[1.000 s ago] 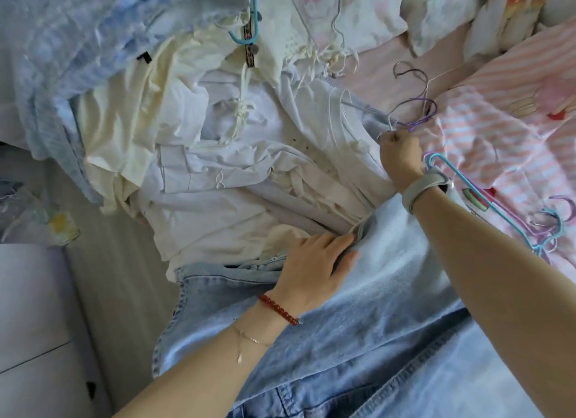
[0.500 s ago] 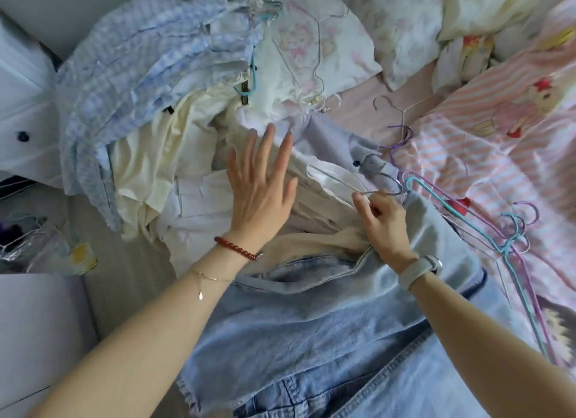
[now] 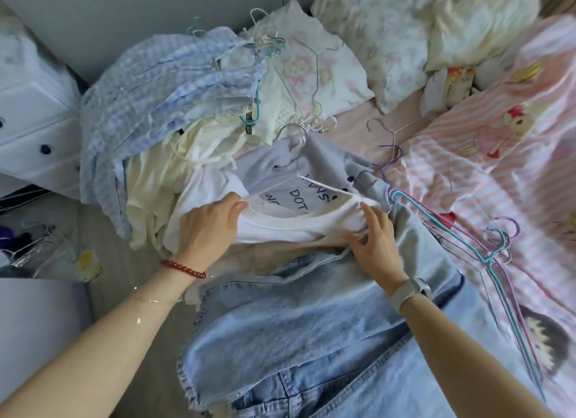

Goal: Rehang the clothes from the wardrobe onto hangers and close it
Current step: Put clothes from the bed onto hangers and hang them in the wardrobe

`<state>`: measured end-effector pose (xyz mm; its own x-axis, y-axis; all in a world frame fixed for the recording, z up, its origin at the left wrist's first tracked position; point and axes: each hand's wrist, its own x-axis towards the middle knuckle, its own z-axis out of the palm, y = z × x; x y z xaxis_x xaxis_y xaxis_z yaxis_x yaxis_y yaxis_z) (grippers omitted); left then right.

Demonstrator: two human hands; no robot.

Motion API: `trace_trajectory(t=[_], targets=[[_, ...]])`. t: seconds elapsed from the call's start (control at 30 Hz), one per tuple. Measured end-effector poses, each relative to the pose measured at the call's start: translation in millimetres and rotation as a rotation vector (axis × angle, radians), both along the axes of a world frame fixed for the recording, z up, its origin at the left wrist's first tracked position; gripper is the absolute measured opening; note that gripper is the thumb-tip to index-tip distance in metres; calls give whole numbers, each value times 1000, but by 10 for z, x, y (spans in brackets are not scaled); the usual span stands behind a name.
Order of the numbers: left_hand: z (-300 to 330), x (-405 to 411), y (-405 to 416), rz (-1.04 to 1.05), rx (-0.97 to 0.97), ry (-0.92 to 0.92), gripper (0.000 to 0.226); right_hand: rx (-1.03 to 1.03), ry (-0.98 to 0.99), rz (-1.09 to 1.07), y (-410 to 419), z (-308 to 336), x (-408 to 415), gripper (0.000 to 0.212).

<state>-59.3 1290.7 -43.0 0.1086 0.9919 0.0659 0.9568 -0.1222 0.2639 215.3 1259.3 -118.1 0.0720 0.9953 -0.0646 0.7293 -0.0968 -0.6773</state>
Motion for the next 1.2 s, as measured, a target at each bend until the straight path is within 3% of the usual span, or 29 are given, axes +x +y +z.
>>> trace_trajectory(t=[0.13, 0.33, 0.4, 0.6, 0.77, 0.93, 1.1, 1.2], targets=[[392, -596, -53, 212, 73, -99, 21, -122, -10, -8, 76, 33, -69, 81], [828, -732, -291, 239, 159, -151, 17, 41, 340, -102, 419, 531, -660, 91], [973, -856, -371, 280, 228, -163, 15, 89, 439, -124, 561, 716, -832, 84], [1368, -1282, -731, 479, 364, -153, 18, 282, 476, -84, 781, 1342, -1369, 39], [1868, -1494, -881, 587, 537, -293, 19, 413, 558, -35, 731, 1939, -1697, 29], [2382, -1561, -1263, 716, 844, -358, 17, 627, 581, 75, 525, 2798, -1970, 23], [2511, -1586, -2001, 833, 899, -420, 21, 824, 436, 185, -76, 3159, -2174, 20], [2281, -1394, -2558, 876, 794, -491, 17, 767, 257, 296, -532, 3028, -2151, 27]])
